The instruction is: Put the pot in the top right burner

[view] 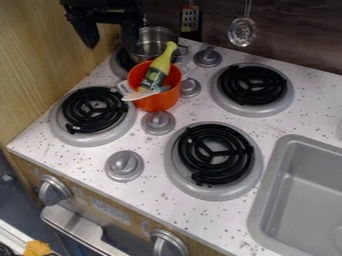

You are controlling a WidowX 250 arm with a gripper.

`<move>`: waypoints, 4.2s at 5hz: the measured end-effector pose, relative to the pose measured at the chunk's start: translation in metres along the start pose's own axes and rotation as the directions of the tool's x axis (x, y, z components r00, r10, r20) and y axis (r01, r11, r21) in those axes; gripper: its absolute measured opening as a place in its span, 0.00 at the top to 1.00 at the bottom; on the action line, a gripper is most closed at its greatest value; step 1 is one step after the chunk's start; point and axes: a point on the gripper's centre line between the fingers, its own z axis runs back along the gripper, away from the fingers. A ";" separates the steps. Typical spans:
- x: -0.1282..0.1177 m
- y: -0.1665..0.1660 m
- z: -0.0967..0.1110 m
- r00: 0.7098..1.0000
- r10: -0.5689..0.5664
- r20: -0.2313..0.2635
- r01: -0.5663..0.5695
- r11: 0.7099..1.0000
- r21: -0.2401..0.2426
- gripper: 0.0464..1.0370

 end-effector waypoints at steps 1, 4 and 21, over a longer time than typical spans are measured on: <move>-0.003 0.000 -0.008 1.000 0.000 -0.031 0.000 1.000 -0.001 0.04; 0.029 -0.003 -0.044 0.996 -0.041 -0.085 0.042 0.999 0.009 0.04; 0.026 0.013 -0.133 0.983 0.146 -0.112 -0.150 0.988 -0.027 0.04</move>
